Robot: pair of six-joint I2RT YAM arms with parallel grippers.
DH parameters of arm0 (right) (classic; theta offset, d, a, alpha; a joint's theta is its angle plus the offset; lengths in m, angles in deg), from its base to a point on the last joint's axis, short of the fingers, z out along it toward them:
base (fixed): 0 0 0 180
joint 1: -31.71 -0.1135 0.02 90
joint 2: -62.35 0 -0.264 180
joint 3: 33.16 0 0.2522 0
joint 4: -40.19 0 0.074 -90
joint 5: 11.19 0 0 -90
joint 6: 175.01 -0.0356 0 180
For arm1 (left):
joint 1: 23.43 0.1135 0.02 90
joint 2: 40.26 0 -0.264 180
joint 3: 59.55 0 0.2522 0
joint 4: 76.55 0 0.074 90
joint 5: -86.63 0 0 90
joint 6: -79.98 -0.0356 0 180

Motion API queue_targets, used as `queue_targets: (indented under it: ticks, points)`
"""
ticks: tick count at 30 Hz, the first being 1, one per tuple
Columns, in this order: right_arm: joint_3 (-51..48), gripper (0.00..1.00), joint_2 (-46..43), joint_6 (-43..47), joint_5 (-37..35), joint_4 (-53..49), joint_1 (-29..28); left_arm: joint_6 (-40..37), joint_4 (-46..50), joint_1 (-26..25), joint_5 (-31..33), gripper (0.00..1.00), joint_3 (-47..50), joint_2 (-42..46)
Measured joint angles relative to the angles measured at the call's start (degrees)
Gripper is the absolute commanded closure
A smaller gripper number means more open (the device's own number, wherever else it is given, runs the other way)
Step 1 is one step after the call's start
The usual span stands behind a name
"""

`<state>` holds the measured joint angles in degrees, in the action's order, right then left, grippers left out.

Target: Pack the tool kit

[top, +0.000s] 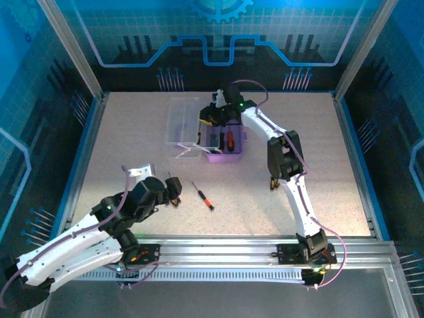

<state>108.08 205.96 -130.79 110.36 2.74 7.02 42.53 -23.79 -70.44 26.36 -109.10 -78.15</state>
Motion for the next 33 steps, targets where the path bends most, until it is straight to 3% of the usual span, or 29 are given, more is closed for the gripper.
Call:
queue_targets:
  ticks: [3,7,14,20,24,29,33]
  points:
    - [0.0,0.63,-0.1,0.7,0.2,-0.1,0.0,0.0,-0.6,0.0,-0.1,0.01,0.0,-0.1]
    - [-0.3,0.64,-1.0,1.2,0.0,-0.5,0.0,0.0,-1.2,0.0,-0.3,0.01,0.0,-0.9]
    - [-6.8,0.75,-7.5,1.6,-3.7,-1.0,0.0,0.0,-2.5,0.0,-0.5,0.02,0.3,-2.5]
    - [-13.9,0.79,-16.2,2.2,-8.9,-0.2,0.2,-0.1,-3.7,0.0,-0.5,0.18,1.4,-2.3]
    - [-24.3,0.79,-24.0,2.5,-11.0,4.7,0.5,0.1,-3.8,0.2,-0.4,0.22,1.4,-3.6]
    - [-41.5,0.78,-36.0,3.5,-13.1,8.1,0.2,1.8,-3.8,0.8,-0.7,0.36,1.5,-11.1]
    - [-50.1,0.76,-41.2,5.0,-14.2,11.2,-0.8,4.6,-5.1,1.5,-1.3,0.39,2.1,-15.5]
